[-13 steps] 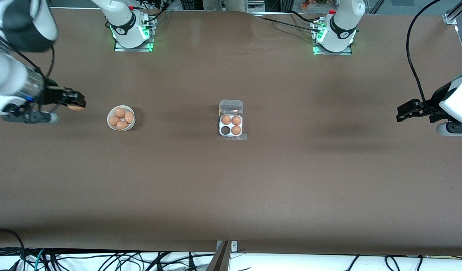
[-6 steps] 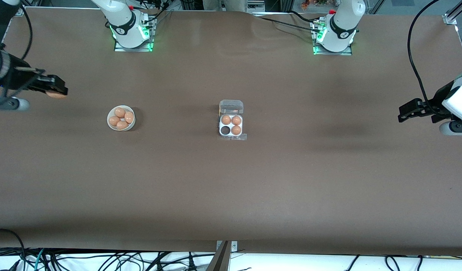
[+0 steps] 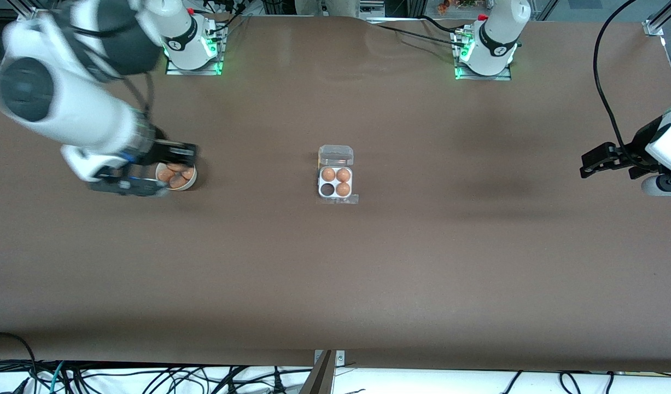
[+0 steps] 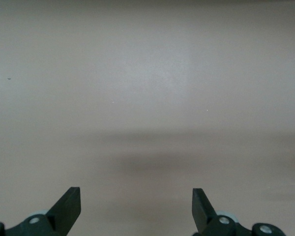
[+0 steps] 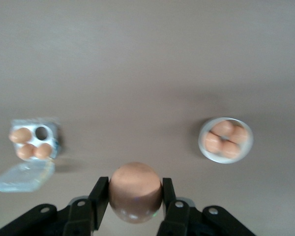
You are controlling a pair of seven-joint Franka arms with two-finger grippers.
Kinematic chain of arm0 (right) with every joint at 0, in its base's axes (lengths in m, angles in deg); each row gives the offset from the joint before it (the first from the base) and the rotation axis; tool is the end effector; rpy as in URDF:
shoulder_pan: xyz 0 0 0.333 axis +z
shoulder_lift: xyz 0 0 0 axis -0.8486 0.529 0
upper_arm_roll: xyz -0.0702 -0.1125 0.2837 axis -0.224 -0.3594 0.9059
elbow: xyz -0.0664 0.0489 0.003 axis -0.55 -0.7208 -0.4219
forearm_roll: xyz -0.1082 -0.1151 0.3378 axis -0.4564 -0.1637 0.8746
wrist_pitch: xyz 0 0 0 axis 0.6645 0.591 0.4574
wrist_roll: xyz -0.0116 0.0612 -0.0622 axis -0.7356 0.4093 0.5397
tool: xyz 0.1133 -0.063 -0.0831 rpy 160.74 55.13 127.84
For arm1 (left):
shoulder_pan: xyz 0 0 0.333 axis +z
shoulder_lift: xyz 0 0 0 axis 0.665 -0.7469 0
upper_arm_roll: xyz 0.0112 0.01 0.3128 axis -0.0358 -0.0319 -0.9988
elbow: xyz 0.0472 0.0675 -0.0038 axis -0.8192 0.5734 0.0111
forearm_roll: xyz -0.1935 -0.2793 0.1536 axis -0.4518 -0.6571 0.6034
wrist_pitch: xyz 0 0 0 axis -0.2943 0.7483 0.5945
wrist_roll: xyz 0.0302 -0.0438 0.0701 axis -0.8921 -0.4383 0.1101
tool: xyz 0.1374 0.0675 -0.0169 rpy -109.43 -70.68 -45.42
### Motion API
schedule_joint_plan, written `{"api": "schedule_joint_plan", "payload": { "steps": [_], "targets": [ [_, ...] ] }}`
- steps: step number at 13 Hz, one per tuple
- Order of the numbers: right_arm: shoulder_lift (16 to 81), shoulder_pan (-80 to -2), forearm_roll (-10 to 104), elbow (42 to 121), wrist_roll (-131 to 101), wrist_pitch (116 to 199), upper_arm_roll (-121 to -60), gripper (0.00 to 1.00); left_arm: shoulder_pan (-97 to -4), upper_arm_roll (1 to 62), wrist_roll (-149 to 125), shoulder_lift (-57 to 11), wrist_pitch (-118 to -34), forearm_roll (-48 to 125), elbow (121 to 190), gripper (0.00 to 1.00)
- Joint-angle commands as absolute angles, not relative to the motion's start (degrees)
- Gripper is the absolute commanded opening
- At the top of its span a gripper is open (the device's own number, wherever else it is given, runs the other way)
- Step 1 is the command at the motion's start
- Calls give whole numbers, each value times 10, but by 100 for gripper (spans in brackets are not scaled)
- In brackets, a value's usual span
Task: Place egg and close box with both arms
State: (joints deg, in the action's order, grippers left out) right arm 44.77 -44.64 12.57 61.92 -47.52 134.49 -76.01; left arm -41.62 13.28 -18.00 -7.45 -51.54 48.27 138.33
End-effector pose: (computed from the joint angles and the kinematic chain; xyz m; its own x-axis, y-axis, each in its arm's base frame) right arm 0.5787 0.2331 0.4626 0.9846 -0.0947 -0.1472 -0.1002 -0.9945 -0.0305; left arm 0.5903 0.0036 0.5352 0.9999 0.0093 -0.0116 0.0091 -0.9998 -0.0154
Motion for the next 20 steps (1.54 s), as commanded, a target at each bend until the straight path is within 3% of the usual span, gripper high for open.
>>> {"api": "schedule_joint_plan", "payload": {
  "steps": [1, 9, 12, 20],
  "targets": [
    [498, -400, 147, 592, -530, 1397, -763, 0, -417, 134, -189, -77, -510, 496, 1373, 100],
    [662, -279, 121, 586, -607, 1622, -767, 0, -421, 134, -186, -78, -509, 494, 1374, 100],
    [692, -260, 71, 588, -650, 1627, -767, 0, -423, 134, -185, -78, -509, 494, 1374, 100],
    [706, -225, 67, 587, -701, 1624, -767, 0, -424, 134, -184, -78, -509, 494, 1376, 100]
  ]
}}
